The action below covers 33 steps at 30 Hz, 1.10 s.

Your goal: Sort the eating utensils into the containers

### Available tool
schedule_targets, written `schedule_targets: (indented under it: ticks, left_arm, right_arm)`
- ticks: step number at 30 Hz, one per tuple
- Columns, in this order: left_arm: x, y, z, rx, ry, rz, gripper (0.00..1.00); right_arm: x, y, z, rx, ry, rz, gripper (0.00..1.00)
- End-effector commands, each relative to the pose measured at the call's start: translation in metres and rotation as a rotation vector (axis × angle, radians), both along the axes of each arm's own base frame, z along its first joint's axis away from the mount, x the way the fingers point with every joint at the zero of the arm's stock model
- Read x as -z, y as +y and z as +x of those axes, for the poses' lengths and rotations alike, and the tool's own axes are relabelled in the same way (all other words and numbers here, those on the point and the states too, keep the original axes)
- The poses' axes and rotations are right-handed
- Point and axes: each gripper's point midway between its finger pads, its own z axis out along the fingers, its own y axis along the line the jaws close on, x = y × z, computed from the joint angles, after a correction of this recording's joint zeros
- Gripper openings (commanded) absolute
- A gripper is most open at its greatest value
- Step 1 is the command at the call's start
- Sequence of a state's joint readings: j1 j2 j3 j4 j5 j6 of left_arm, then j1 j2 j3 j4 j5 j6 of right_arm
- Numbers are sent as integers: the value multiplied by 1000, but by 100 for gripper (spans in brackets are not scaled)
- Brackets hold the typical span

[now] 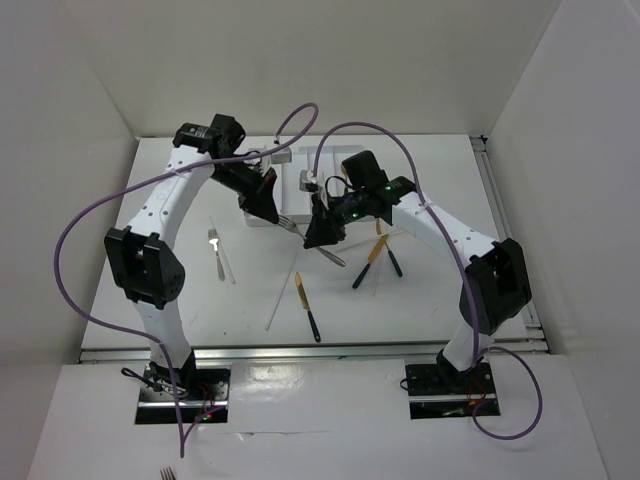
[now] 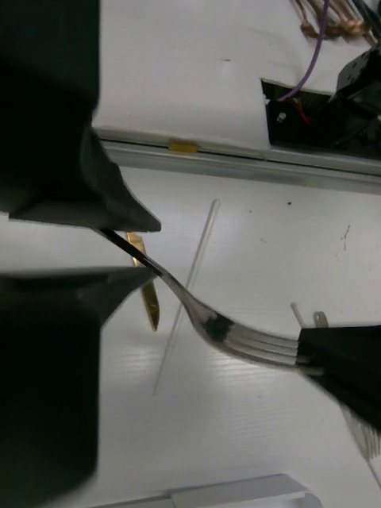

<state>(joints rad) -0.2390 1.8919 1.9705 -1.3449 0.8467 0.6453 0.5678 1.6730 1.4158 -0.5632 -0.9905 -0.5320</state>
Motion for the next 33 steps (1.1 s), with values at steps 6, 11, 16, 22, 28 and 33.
schedule_targets:
  ticks: [6, 11, 16, 22, 28, 33]
  left_arm:
    - [-26, -11, -6, 15, -40, -99, 8]
    - [-54, 18, 21, -308, -187, -138, 27]
    - [-86, 103, 42, -958, -575, -107, 79]
    - [-97, 160, 26, -1289, -609, 9, 100]
    - [-80, 173, 6, -1320, -585, 56, 100]
    - [-62, 179, -4, -1330, -547, 105, 100]
  right_arm:
    - [0, 4, -10, -19, 55, 0, 0]
    - [-13, 6, -10, -4, 12, 48, 0]
    - [-15, 7, 5, 80, -31, 90, 0]
    - [-46, 27, 57, 248, 89, 221, 0]
    - [-53, 37, 135, 448, 636, 372, 0]
    - [-22, 48, 186, 596, 1070, 457, 0]
